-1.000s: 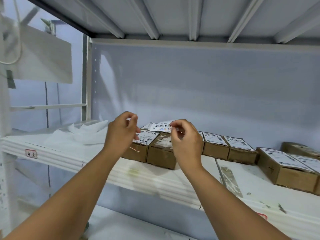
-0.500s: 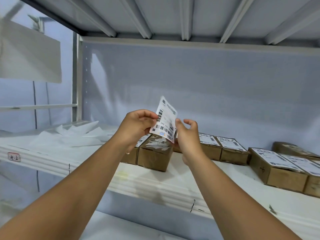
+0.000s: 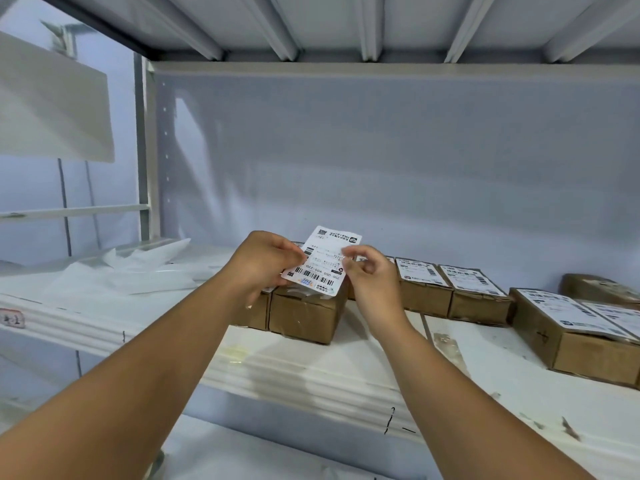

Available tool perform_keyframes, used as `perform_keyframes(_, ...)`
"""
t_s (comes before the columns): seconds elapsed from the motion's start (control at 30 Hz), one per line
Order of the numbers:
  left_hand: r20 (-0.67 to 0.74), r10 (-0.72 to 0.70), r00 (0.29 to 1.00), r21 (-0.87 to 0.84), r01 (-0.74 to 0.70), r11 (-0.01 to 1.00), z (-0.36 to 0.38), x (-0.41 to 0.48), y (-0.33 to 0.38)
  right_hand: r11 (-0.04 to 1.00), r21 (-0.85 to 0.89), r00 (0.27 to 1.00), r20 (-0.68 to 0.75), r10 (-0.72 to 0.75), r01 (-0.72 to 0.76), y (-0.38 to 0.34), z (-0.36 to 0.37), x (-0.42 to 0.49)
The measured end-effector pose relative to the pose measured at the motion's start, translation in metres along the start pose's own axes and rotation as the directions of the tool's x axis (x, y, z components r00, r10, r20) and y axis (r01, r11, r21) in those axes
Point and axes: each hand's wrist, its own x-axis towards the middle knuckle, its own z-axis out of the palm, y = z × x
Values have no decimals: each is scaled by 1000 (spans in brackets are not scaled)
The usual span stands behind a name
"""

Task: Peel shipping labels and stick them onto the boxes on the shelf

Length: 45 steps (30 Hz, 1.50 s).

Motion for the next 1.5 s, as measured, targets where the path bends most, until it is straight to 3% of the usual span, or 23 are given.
perform_keyframes(0.3, -10, 46, 999, 225, -42, 973, -2, 1, -8, 999, -34, 998, 61, 9, -7, 7, -1, 2)
perform_keyframes(0.7, -5, 180, 984, 573, -145, 806, 1, -5, -6, 988, -156, 997, 78, 11, 2, 11, -1, -1)
perform_keyframes(1.5, 29, 235, 971, 707, -186, 682, 6, 0, -6, 971, -238, 996, 83, -12, 32, 15, 1, 0)
